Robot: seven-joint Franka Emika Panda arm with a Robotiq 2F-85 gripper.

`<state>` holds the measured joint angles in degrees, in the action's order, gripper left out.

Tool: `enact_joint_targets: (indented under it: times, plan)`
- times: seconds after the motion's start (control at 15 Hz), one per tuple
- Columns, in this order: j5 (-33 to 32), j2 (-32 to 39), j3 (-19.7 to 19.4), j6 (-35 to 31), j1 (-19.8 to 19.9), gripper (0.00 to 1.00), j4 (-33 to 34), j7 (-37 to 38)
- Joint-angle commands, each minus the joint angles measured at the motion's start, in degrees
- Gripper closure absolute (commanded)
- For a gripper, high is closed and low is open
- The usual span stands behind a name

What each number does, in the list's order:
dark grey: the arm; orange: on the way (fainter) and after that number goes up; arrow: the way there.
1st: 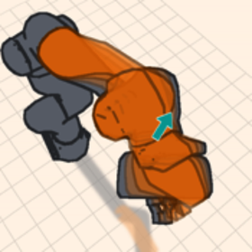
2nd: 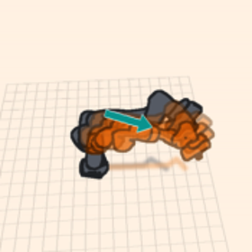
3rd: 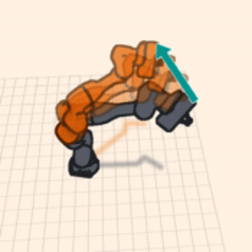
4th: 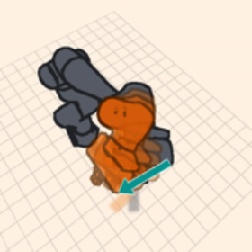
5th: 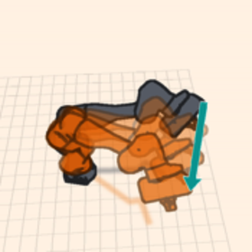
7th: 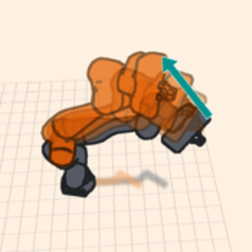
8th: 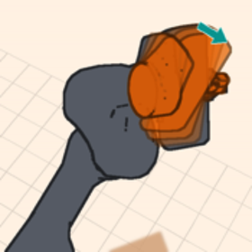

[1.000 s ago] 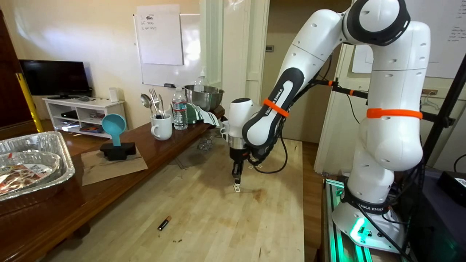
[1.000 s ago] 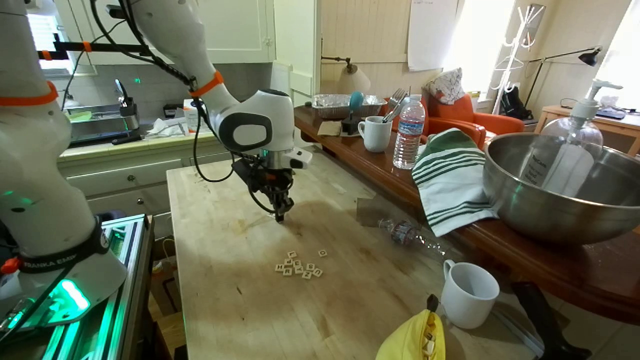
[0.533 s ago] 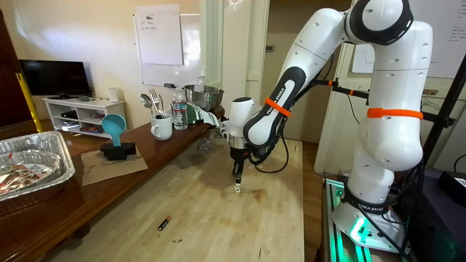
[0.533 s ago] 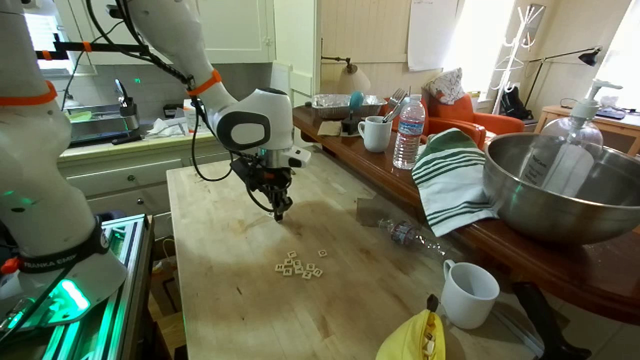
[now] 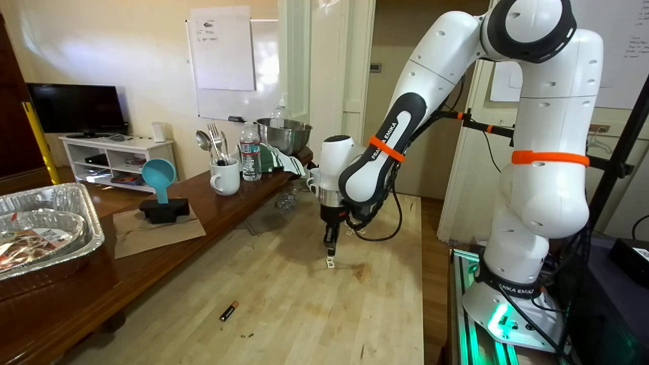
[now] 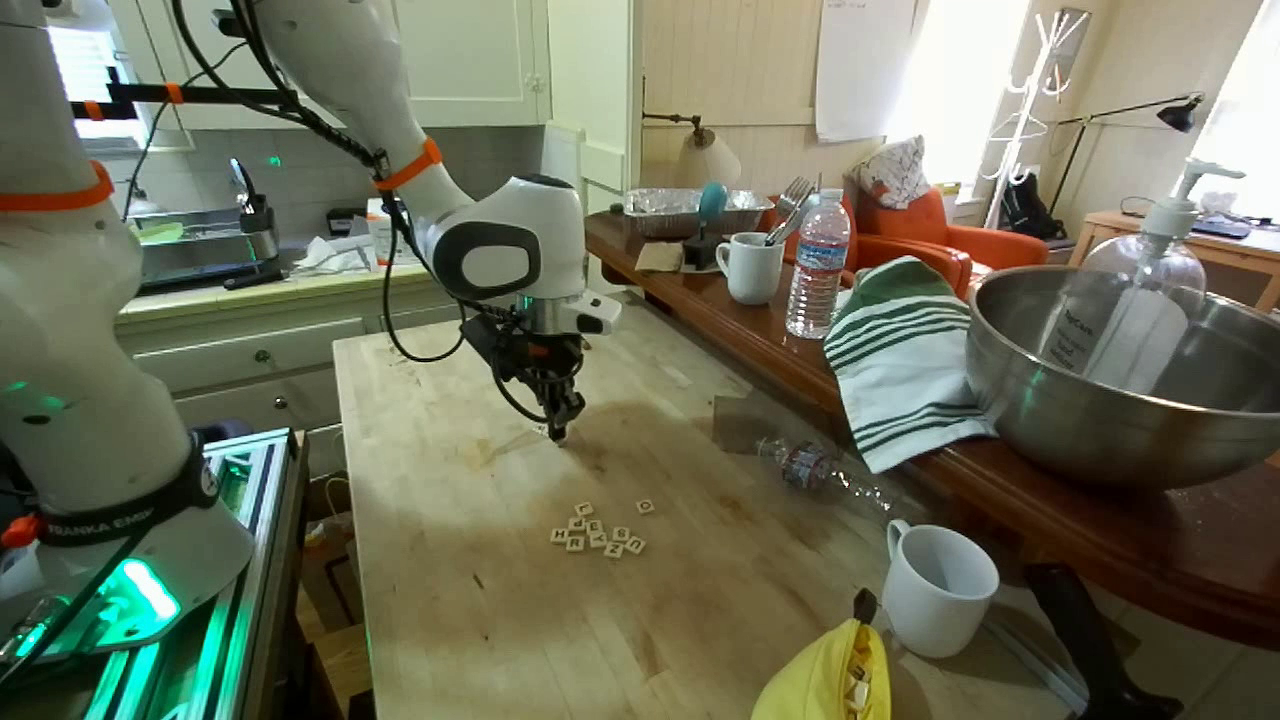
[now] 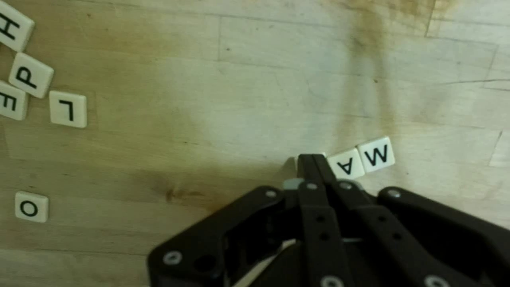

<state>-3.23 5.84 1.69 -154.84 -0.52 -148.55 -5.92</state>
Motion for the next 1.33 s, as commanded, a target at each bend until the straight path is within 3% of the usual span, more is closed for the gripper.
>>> enact_joint_targets:
  times: [0.0,1.27]
  plan:
    - [0.13,-0.40,0.06,-1.13,-0.41,1.00,-1.16,0.79]
    - [-4.12,2.00,-0.85,-4.27,-0.61,1.00,-0.94,0.90]
